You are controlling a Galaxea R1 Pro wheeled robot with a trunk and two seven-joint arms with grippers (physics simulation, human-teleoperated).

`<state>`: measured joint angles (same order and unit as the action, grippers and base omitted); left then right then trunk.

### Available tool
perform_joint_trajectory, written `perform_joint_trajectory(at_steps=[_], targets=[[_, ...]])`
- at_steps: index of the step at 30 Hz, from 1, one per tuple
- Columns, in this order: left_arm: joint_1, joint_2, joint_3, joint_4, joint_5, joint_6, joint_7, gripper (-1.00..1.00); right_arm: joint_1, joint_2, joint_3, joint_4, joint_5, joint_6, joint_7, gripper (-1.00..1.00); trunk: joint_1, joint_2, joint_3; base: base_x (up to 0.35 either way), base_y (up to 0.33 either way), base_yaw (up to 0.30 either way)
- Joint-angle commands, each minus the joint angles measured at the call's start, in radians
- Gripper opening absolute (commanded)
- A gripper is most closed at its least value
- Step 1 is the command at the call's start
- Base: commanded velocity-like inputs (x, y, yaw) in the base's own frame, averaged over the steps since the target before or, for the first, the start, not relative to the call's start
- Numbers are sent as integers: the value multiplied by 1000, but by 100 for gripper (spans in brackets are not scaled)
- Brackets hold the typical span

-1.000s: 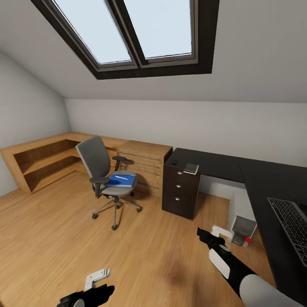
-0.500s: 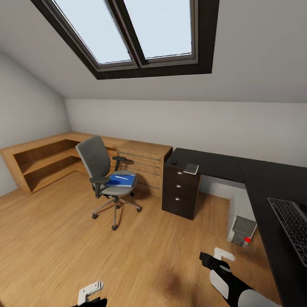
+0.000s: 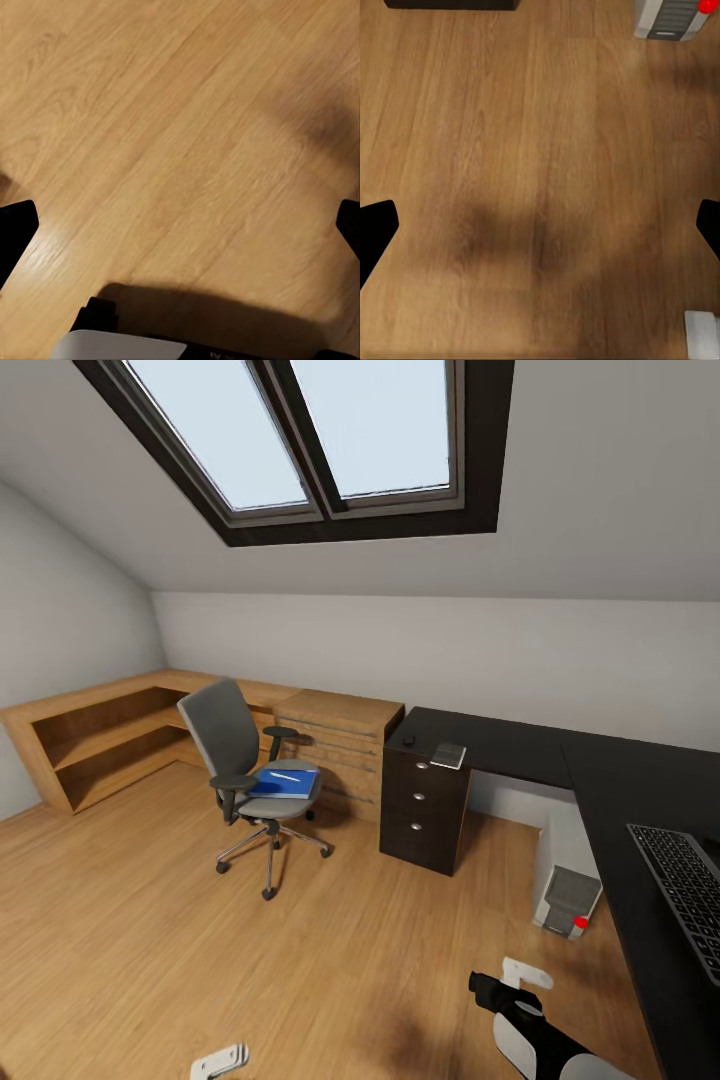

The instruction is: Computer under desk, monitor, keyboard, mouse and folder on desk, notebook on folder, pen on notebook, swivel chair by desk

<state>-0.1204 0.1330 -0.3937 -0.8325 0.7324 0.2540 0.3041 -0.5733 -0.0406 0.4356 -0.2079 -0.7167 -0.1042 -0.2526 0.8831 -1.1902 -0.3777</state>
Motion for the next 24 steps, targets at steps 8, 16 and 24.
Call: perform_joint_trajectory(at_steps=[8, 16, 24], targets=[[-1, -1, -18, 16, 9, -14, 9, 100, 1, 14, 9, 1, -4, -3, -5, 100, 0, -1, -1, 0, 0, 0], [-1, -3, -19, 18, 7, -16, 7, 100, 2, 17, 8, 3, -4, -4, -5, 100, 0, -1, -1, 88, 81, 0], [-1, -8, -19, 18, 8, -16, 7, 100, 3, 18, 8, 14, -5, -36, -5, 100, 0, -1, -1, 134, 243, 0]])
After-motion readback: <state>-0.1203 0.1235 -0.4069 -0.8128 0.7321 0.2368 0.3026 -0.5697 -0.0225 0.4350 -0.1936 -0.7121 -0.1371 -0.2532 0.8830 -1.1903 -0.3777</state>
